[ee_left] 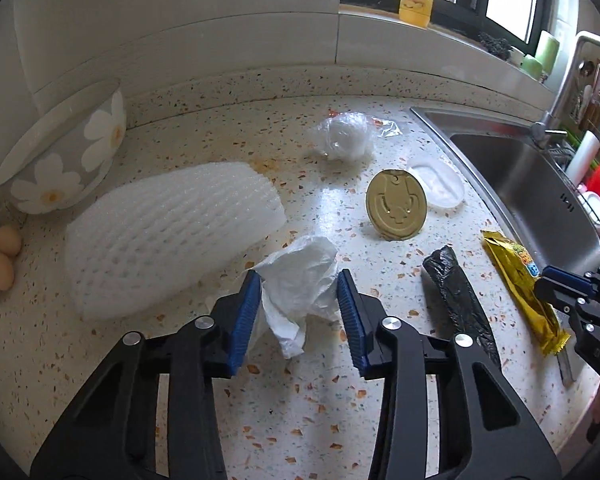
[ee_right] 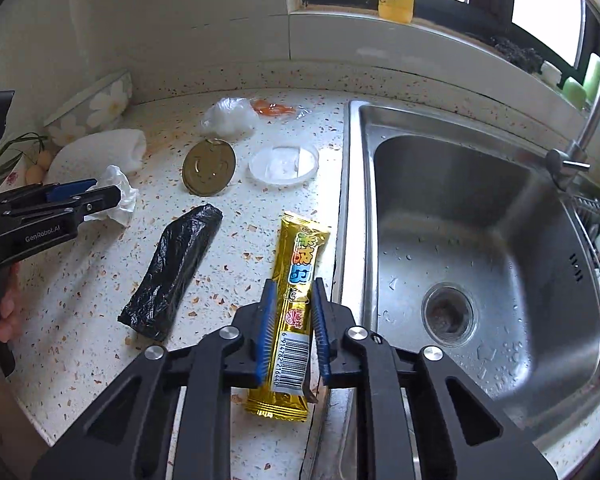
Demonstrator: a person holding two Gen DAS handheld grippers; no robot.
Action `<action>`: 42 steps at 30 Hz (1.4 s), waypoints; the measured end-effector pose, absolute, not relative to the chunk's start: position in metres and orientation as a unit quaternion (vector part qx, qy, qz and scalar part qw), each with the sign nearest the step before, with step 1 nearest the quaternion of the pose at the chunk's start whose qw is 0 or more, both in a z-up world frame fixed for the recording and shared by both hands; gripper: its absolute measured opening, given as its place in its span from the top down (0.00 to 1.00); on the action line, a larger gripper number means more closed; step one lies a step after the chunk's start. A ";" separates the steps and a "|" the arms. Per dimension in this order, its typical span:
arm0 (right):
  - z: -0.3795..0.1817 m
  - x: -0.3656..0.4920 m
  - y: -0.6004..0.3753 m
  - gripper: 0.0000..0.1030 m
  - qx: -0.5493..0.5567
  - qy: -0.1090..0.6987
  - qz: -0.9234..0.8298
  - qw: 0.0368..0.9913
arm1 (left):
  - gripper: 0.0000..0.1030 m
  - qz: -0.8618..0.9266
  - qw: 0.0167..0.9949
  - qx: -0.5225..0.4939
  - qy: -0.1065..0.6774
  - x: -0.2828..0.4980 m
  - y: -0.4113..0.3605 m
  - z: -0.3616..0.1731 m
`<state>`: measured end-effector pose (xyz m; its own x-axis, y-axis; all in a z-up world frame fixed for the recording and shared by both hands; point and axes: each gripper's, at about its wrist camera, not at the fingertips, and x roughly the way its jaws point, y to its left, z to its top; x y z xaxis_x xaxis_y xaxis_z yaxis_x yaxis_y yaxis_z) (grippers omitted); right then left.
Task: Collect trash
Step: 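Grasp the white tissue with the left tool while the right tool grasps the yellow wrapper, then lower tissue and wrapper into the bin and open both tools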
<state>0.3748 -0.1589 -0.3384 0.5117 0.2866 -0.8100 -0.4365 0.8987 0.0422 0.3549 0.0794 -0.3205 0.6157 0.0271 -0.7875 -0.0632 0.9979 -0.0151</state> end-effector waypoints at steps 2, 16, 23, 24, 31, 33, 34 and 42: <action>-0.339 0.376 -0.159 0.95 -0.082 0.450 0.213 0.863 | 0.74 0.019 0.896 -0.035 0.443 0.355 0.082 -0.322; -0.313 0.355 -0.165 1.00 -0.060 0.426 0.241 0.870 | 0.89 0.003 0.916 -0.036 0.399 0.320 0.087 -0.281; -0.288 0.317 -0.168 1.00 -0.053 0.401 0.269 0.874 | 0.89 -0.022 0.924 -0.032 0.380 0.270 0.082 -0.261; -0.284 0.307 -0.167 1.00 -0.057 0.393 0.276 0.875 | 0.89 -0.024 0.925 -0.031 0.378 0.262 0.081 -0.260; -0.273 0.247 -0.166 1.00 -0.056 0.384 0.321 0.864 | 0.89 -0.051 0.927 -0.036 0.369 0.216 0.068 -0.253; -0.275 0.232 -0.167 1.00 -0.053 0.389 0.334 0.857 | 0.89 -0.062 0.928 -0.040 0.366 0.202 0.064 -0.251; -0.277 0.225 -0.167 1.00 -0.052 0.392 0.339 0.854 | 0.89 -0.066 0.927 -0.047 0.366 0.193 0.064 -0.251; -0.297 0.171 -0.159 1.00 -0.068 0.422 0.380 0.820 | 0.89 -0.074 0.926 -0.025 0.370 0.129 0.051 -0.258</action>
<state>0.1705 -0.1592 -0.2965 0.3542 0.5663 -0.7443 -0.6807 0.7018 0.2101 0.1292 0.0514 -0.2581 0.7151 -0.1546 -0.6817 0.1176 0.9879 -0.1007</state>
